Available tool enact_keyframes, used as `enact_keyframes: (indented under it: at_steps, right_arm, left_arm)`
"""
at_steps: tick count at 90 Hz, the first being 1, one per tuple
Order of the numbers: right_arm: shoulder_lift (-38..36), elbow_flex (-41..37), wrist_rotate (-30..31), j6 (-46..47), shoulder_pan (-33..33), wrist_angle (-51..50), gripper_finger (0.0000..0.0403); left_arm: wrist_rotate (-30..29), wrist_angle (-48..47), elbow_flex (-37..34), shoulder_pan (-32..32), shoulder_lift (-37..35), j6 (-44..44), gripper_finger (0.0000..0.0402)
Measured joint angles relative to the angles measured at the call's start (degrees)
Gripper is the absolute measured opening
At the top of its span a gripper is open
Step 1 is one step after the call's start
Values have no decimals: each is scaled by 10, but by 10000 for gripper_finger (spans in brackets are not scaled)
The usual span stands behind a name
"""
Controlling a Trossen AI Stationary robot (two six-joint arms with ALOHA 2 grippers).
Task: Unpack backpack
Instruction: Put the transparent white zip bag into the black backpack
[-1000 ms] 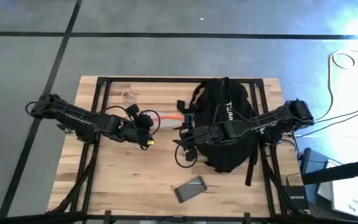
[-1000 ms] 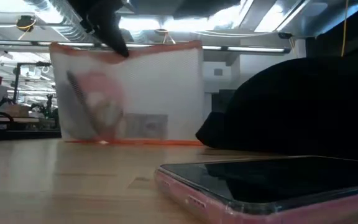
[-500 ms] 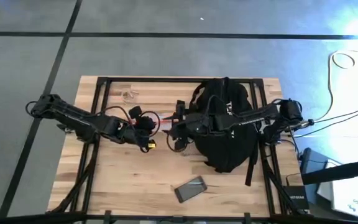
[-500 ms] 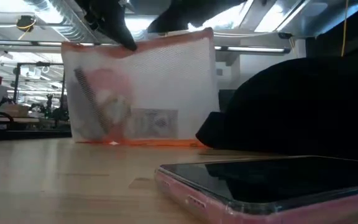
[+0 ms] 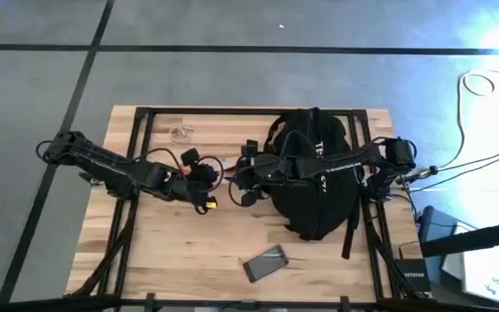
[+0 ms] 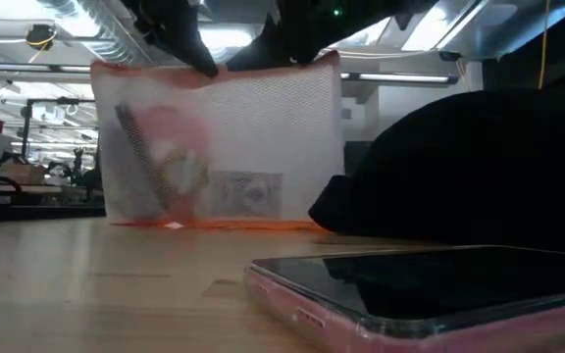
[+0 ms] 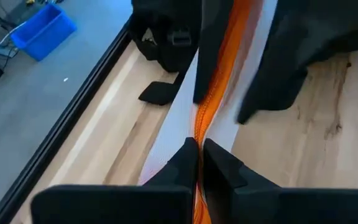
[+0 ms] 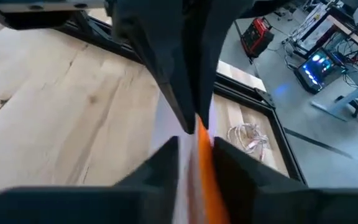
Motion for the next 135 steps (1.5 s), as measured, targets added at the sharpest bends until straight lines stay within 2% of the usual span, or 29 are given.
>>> enact_keyframes:
  at_steps: [6,11,29,43,54,78,88,96,111,124,135]
  right_arm:
    - [0,0,1,1,-2,-2,27]
    - [0,0,1,2,-4,-8,10]
    - [0,1,12,15,-6,-30,3]
    - [-1,0,17,14,-6,-28,1]
    - [-9,0,17,14,-6,-29,1]
    - [-23,0,16,14,-6,-39,0]
    - [-24,0,5,14,-5,-38,0]
    - [-24,0,-1,14,-5,-39,0]
    - [-24,0,-4,14,-5,-47,0]
    - [-24,0,-15,15,-5,-52,0]
    - [-24,0,-19,17,-5,-57,0]
  left_arm:
    - [0,4,0,0,0,3,0]
    - [-1,10,0,-4,0,7,0]
    - [-5,67,2,-45,-1,82,0]
    - [-13,56,1,-77,-6,112,0]
    - [-45,20,1,-100,-20,79,2]
    - [-23,-78,0,-154,-38,-20,42]
    - [-23,-113,0,-172,-38,-48,77]
    - [-23,-122,0,-179,-38,-59,119]
    - [-44,-123,0,-184,-38,-75,221]
    - [-104,-141,0,-183,-37,-80,306]
    - [-109,-204,0,-170,-37,-119,337]
